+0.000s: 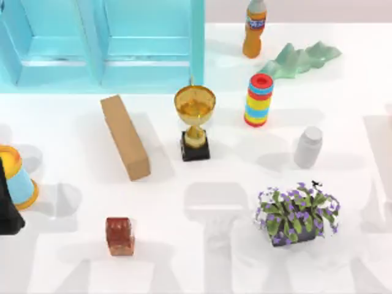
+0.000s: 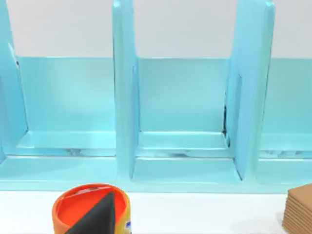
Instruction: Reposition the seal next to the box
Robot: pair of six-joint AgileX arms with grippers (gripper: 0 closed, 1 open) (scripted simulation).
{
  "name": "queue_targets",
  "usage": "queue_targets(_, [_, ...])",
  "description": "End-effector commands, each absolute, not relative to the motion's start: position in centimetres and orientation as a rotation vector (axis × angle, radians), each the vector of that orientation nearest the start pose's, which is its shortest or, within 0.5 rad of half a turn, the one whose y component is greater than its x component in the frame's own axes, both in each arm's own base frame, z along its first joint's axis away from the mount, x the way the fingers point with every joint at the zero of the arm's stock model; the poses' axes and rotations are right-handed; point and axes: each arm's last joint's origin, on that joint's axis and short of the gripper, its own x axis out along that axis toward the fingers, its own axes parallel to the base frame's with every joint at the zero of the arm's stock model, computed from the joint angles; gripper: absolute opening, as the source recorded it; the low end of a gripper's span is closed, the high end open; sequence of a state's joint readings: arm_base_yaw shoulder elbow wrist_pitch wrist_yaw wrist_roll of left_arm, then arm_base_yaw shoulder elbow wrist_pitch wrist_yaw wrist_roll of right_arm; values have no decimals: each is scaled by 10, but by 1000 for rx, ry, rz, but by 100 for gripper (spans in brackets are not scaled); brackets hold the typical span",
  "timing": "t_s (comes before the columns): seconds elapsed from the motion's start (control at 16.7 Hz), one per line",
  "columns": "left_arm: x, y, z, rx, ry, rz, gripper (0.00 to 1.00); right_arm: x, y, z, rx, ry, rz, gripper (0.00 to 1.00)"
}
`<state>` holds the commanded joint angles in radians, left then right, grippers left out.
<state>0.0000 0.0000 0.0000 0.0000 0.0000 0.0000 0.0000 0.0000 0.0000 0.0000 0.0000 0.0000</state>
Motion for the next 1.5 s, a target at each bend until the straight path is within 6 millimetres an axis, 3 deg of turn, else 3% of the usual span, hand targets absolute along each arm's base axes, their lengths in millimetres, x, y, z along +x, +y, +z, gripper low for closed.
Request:
queue_targets(0.24, [106, -1, 160, 0, 0, 0, 100, 106, 1, 165, 9, 17, 22, 100])
queue_targets(0.42, [106, -1, 160, 0, 0, 0, 100, 107, 9, 188, 50, 97, 114, 100])
queue_targets(0.6, [106, -1, 160, 0, 0, 0, 100, 113, 24, 231, 111, 225, 244, 100])
queue_targets(0.84, [106, -1, 160, 0, 0, 0, 100, 137, 60, 313, 193, 445, 420, 100])
queue_targets(1.02, [106, -1, 160, 0, 0, 0, 100, 169, 107, 370, 236, 648, 520, 100])
queue_targets(1.2, [106, -1, 160, 0, 0, 0, 100, 203, 174, 402, 247, 878, 564, 100])
queue_targets(1.32, [106, -1, 160, 0, 0, 0, 100, 221, 224, 403, 232, 1038, 553, 100])
queue_targets(1.5, [106, -1, 160, 0, 0, 0, 100, 234, 297, 379, 178, 1257, 483, 100])
